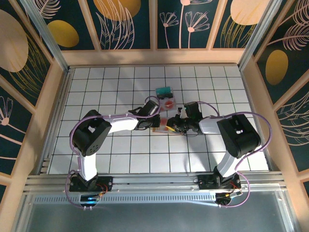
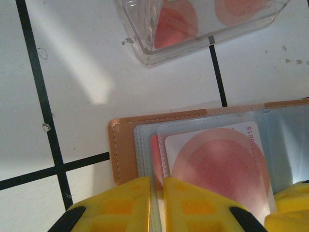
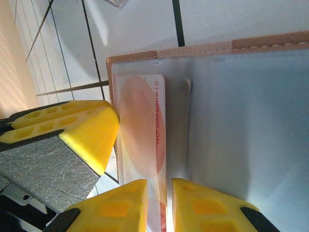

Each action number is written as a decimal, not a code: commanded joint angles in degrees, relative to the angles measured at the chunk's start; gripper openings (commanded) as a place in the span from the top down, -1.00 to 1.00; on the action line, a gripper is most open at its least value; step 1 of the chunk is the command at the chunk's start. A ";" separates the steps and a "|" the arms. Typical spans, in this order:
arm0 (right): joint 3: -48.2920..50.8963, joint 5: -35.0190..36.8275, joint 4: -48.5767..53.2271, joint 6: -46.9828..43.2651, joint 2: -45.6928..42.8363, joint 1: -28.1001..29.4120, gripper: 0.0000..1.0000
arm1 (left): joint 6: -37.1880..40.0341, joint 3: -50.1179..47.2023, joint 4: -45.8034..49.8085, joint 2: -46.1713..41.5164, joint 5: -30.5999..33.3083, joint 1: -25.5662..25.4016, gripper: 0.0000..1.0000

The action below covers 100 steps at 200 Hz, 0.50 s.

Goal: Take the credit cards out of the card holder

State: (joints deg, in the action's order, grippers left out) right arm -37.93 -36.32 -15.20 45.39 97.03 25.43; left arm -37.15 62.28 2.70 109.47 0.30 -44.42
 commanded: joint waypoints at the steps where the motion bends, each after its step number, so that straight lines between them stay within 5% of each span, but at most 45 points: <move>1: -1.10 -2.54 -5.99 1.46 -0.77 -0.53 0.60 | -0.47 -2.39 4.95 1.25 -2.14 -0.39 0.72; 100: -1.24 -5.51 -16.45 5.91 4.77 -0.68 0.54 | -0.28 -2.78 3.90 0.26 -3.20 -0.32 0.47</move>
State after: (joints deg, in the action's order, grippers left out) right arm -37.93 -39.44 -22.52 49.39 100.33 24.73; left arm -37.15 61.54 2.31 109.10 0.56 -43.92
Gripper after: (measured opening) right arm 0.229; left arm 0.248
